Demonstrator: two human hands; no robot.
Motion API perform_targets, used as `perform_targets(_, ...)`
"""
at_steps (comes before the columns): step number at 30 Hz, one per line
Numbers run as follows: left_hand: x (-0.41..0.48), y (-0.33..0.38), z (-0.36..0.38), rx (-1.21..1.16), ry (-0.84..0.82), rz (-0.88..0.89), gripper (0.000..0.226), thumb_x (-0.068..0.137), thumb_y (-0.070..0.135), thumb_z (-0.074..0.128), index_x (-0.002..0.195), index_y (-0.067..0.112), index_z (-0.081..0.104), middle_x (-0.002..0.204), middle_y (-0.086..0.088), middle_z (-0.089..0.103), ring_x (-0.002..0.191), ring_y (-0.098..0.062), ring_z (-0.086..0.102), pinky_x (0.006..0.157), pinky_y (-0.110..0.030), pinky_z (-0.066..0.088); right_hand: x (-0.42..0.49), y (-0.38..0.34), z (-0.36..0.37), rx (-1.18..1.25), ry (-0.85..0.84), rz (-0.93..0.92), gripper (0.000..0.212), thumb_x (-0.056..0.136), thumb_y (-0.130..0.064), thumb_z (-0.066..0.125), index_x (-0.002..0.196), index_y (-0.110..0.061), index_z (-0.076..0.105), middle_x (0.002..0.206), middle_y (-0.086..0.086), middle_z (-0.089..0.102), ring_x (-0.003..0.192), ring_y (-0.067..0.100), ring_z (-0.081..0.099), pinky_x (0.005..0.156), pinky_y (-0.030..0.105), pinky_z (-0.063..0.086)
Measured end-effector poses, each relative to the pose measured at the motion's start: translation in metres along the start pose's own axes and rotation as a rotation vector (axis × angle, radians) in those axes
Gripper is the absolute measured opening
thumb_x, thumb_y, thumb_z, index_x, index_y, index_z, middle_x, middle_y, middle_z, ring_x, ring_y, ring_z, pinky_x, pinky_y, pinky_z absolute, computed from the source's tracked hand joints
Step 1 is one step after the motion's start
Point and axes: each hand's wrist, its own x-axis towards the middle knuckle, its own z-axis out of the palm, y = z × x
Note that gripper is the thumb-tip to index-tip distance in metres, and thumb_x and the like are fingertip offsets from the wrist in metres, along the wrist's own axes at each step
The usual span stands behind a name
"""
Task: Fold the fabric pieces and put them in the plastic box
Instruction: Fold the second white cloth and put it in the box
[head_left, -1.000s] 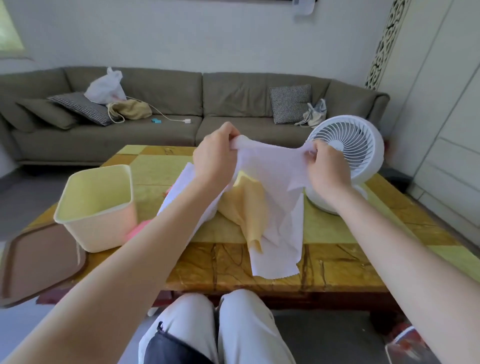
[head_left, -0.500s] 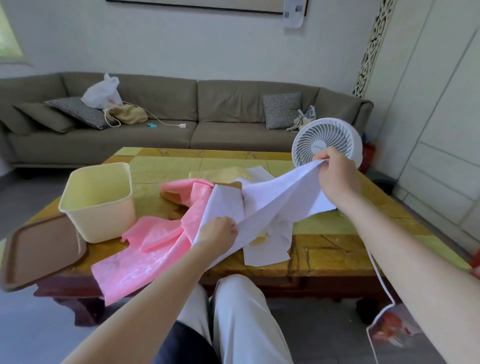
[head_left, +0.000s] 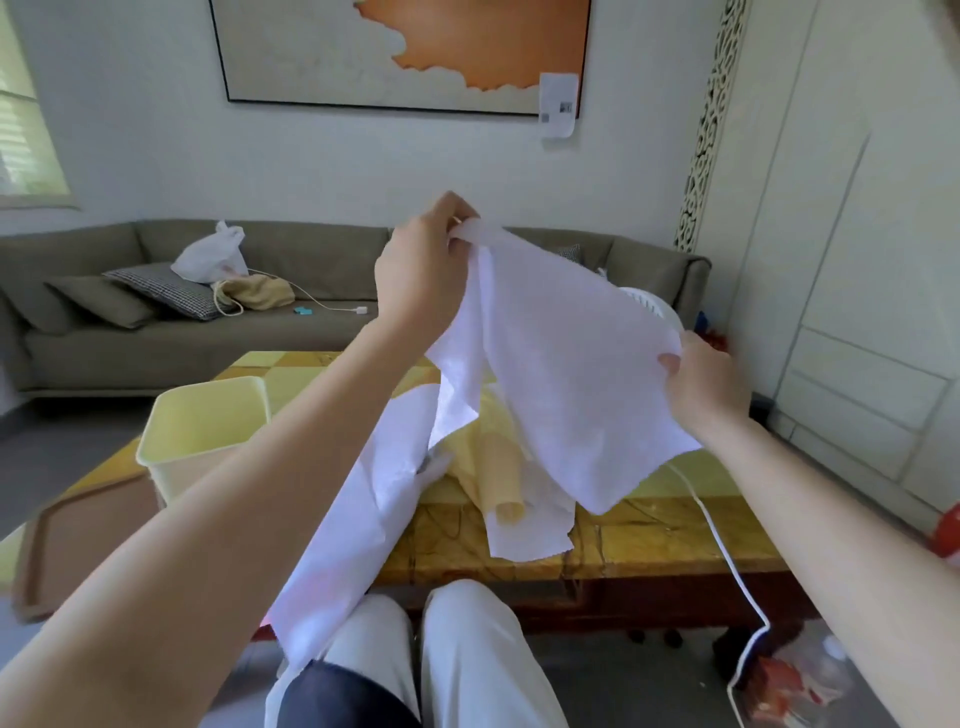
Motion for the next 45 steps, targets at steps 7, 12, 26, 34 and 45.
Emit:
perform_targets(7,-0.03,-0.032,-0.004,0.176,-0.475,0.019,0.012,0.089,0.024,0.053,0.081,0.02,0.061,0.075,0.001,0.056,0.074,-0.022,0.05,0.063,-0.031,0.04,-0.01,0.005,0.01,-0.112,-0.127,0.026,0.012,0.094,-0.011,0.039,0.103,-0.006,0.045,0.099,0.019,0.06,0.086,0.036,0.056,0.065,0.034,0.036)
perform_targets(12,-0.071,-0.088,0.008,0.241,-1.028,-0.216,0.02,0.087,0.018,0.057,0.068,0.019,0.054,0.055,-0.003,0.048,0.05,-0.018,0.042,0.047,-0.021,0.032,-0.023,0.018,0.033,-0.219,-0.261,-0.053,0.021,0.093,-0.01,0.041,0.1,-0.008,0.062,0.101,0.013,0.062,0.092,0.031,0.052,0.066,0.03,0.039)
perform_targets(26,-0.081,-0.169,0.078,0.316,-0.919,-0.502,0.019,0.087,0.014,0.058,0.099,0.0,0.063,0.075,-0.011,0.059,0.06,-0.02,0.054,0.054,-0.024,0.042,0.011,0.015,0.116,0.109,-0.378,0.138,0.024,0.079,0.004,0.058,0.102,0.004,0.066,0.109,0.019,0.065,0.106,0.035,0.057,0.091,0.04,0.047)
perform_targets(34,-0.09,-0.163,0.112,0.207,-0.629,-0.297,0.042,0.085,0.005,0.058,0.126,0.008,0.049,0.124,-0.012,0.045,0.112,-0.029,0.048,0.087,-0.024,0.036,-0.002,0.008,0.171,0.149,-0.561,-0.034,0.059,0.084,-0.006,0.062,0.137,-0.002,0.035,0.142,0.015,0.035,0.126,0.03,0.042,0.097,0.031,0.032)
perform_targets(45,-0.21,-0.144,0.129,0.433,-1.24,-0.037,0.05,0.078,0.038,0.064,0.122,0.021,0.047,0.12,-0.004,0.045,0.119,-0.024,0.039,0.099,-0.03,0.029,-0.137,0.042,0.184,-0.051,-0.923,-0.388,0.064,0.083,-0.024,0.066,0.138,-0.013,0.035,0.144,0.004,0.031,0.134,0.02,0.032,0.109,0.028,0.028)
